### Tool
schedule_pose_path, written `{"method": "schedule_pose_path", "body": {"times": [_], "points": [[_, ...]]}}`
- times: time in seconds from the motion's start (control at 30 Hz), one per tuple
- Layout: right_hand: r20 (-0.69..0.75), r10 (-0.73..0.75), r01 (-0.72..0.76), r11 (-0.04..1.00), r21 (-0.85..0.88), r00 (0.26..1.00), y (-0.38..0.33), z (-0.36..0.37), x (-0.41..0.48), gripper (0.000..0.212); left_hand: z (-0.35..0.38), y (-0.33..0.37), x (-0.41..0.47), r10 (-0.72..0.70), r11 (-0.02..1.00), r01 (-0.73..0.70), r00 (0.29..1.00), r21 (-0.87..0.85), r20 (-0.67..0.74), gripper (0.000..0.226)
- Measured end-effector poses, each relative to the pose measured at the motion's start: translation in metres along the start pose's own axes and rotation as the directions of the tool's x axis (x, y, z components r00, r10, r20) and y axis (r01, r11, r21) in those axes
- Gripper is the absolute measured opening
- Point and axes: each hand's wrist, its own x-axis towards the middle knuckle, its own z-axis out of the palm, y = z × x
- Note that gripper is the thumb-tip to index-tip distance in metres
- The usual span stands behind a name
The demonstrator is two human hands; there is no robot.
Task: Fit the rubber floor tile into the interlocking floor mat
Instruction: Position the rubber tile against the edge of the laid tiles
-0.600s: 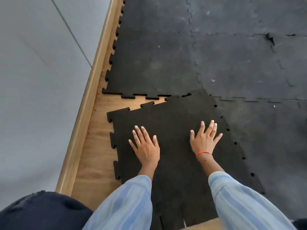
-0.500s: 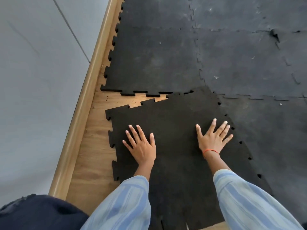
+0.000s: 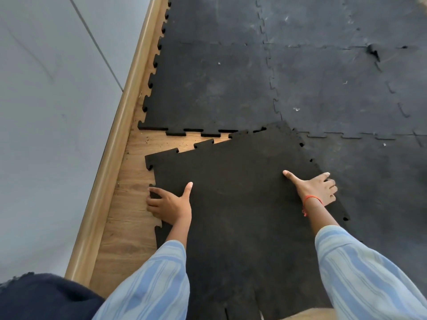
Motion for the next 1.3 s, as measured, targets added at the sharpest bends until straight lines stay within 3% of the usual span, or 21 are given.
{"method": "schedule_pose_path", "body": {"times": [0.13,0.3,0.43,0.6,0.83,0.9,0.97,1.07,1.13,1.3], "points": [[0.043,0.077,-0.083,0.987,0.14,0.996,0.002,-0.01,0.013,0.116,-0.011,0.013,0.012,-0.166,0.972,0.166,0.986,-0.168,0.014,0.101],[0.062,0.127,-0.139,0.945,0.297,0.99,0.003,-0.018,0.016,0.104,-0.031,0.021,0.032,-0.307,0.86,0.326,0.945,-0.393,0.111,0.063],[0.115,0.214,-0.243,0.867,0.436,0.97,0.0,-0.021,0.009,0.103,-0.047,0.033,0.038,-0.291,0.842,0.286,0.955,-0.458,0.062,0.055],[0.155,0.261,-0.302,0.764,0.571,0.953,0.001,-0.01,-0.013,0.097,-0.071,0.047,0.053,-0.177,0.861,0.142,0.984,-0.489,-0.025,0.065],[0.168,0.284,-0.319,0.658,0.682,0.944,0.001,0.016,-0.042,0.079,-0.09,0.066,0.096,-0.106,0.936,0.082,0.993,-0.343,-0.052,0.076],[0.164,0.244,-0.291,0.703,0.649,0.956,-0.002,0.02,-0.044,0.071,-0.088,0.066,0.103,-0.067,0.96,0.068,0.998,-0.27,0.016,0.087],[0.142,0.192,-0.238,0.828,0.507,0.971,-0.004,0.018,-0.047,0.065,-0.079,0.065,0.099,0.008,0.98,0.022,0.989,-0.196,0.149,0.104],[0.093,0.06,-0.084,0.958,0.275,0.994,-0.015,0.018,-0.057,0.051,-0.057,0.059,0.081,0.105,0.994,-0.107,0.925,-0.017,0.365,0.121],[0.121,-0.011,-0.015,0.978,0.209,0.993,-0.021,0.019,-0.066,0.049,-0.047,0.05,0.071,0.142,0.975,-0.202,0.891,0.097,0.431,0.124],[0.059,-0.243,0.241,0.97,0.04,0.968,0.007,0.022,-0.072,0.075,-0.035,0.03,0.05,0.284,0.876,-0.418,0.85,0.241,0.443,0.129]]}}
